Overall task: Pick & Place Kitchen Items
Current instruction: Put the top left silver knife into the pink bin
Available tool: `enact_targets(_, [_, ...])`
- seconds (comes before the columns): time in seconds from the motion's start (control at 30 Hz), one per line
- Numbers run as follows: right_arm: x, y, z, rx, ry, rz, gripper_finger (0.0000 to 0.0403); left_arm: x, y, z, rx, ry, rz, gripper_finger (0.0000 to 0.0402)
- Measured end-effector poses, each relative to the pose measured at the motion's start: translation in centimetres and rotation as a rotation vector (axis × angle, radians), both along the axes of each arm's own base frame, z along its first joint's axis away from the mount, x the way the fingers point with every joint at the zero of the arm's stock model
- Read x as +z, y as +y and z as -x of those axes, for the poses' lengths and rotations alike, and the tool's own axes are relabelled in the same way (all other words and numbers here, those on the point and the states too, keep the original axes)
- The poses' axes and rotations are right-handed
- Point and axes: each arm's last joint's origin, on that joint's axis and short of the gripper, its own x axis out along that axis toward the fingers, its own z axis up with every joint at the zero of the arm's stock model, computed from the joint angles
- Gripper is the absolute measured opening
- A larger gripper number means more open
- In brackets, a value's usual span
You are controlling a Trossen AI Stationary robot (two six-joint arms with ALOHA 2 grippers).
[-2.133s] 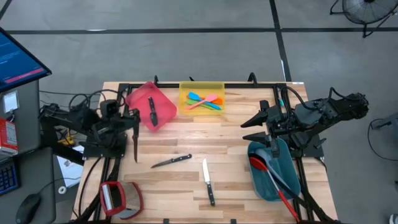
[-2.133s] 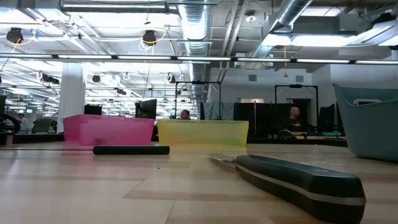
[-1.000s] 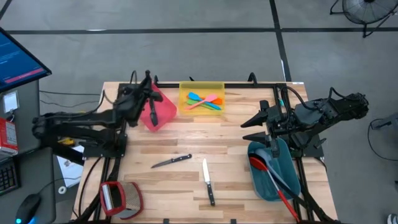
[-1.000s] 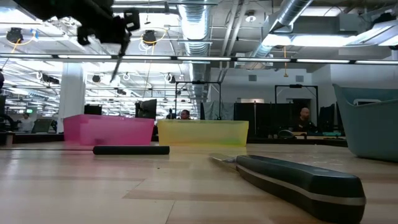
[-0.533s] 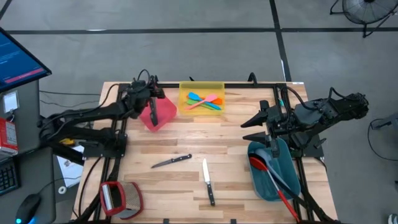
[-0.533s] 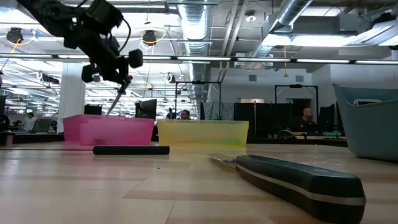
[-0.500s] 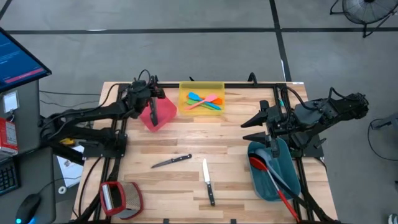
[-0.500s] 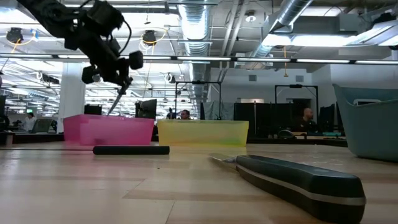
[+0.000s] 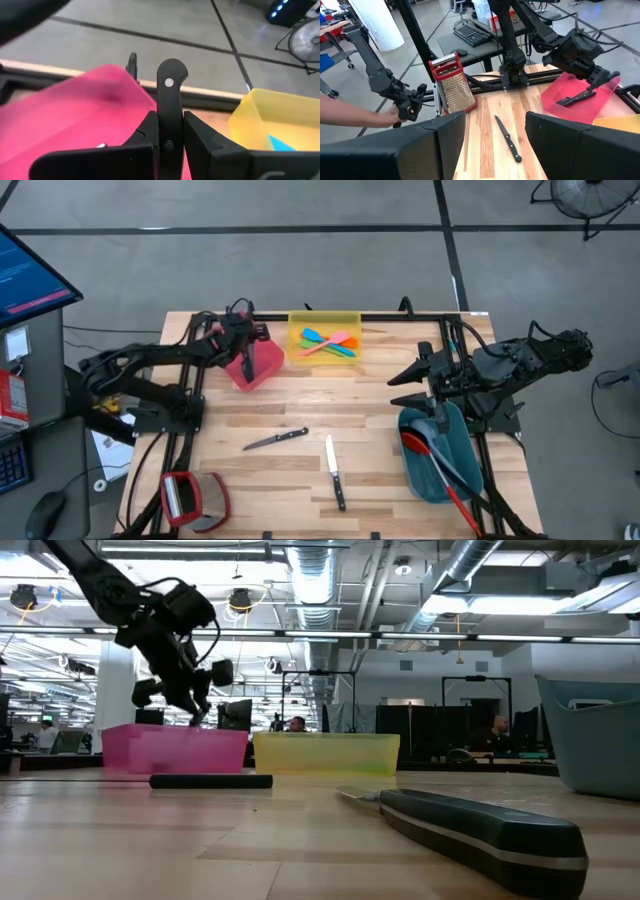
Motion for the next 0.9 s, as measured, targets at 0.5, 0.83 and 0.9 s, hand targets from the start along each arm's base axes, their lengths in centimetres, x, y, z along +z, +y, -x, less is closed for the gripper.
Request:
enact_targets(0.5, [-0.1, 0.0, 0.0, -0.001, 0.011, 0.002, 0.0202, -2.3, 0.5, -0.1, 0.055, 0.011, 0.093, 0.0037])
enact_targets(0.83, [-0.1, 0.0, 0.0, -0.001, 0.011, 0.002, 0.0202, -2.6, 1.3, 0.7, 0.069, 0.014, 0.142, 0.0040])
enact_targets(0.9, [-0.1, 0.0, 0.0, -0.001, 0.011, 0.002, 0.0202, -2.7, 1.3, 0.9, 0.077, 0.025, 0.153, 0.0040])
